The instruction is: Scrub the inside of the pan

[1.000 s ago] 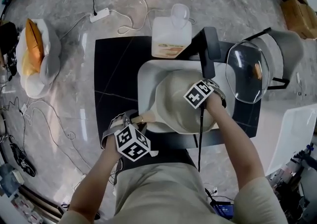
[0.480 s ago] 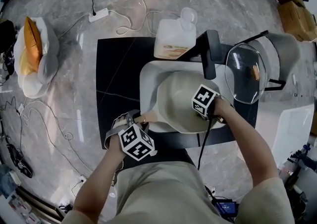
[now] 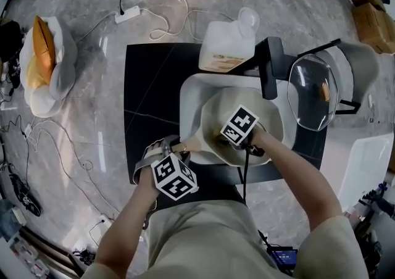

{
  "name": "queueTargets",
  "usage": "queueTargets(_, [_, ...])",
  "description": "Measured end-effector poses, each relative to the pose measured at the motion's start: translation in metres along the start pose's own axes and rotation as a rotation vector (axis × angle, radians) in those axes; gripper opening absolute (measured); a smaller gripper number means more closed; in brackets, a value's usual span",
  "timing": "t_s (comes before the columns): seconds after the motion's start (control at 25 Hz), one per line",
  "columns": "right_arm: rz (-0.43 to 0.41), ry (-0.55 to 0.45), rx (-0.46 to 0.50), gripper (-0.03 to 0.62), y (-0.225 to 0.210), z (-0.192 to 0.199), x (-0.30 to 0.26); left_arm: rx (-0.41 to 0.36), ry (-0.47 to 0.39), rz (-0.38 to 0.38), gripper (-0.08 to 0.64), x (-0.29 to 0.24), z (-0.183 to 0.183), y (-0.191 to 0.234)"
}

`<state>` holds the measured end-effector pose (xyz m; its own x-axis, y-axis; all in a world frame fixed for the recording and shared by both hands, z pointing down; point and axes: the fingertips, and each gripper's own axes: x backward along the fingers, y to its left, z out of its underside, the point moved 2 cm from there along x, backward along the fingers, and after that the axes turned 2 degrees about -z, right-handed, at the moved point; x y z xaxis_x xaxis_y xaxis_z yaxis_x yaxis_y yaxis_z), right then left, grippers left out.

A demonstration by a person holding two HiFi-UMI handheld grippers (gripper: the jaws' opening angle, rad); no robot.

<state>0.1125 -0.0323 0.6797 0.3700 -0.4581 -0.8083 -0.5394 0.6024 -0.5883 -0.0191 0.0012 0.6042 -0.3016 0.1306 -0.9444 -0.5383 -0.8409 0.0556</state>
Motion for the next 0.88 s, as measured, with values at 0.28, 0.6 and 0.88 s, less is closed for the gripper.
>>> queueTargets(0.28, [0.287,-0.230,0.060,0.169,-0.061,-0.041,0.013,-0.008,-0.006,-0.017,0.235,0.000,0.000,0.000])
queueTargets(0.6, [0.645,-0.008,0.123,0.168,-0.131,0.005,0.044,-0.012,-0.007,-0.027,0.235,0.000,0.001,-0.001])
queueTargets(0.88, [0.600,0.307,0.116,0.164,-0.125,0.056,0.054,-0.012,0.010,-0.024,0.235,-0.001,0.001,-0.001])
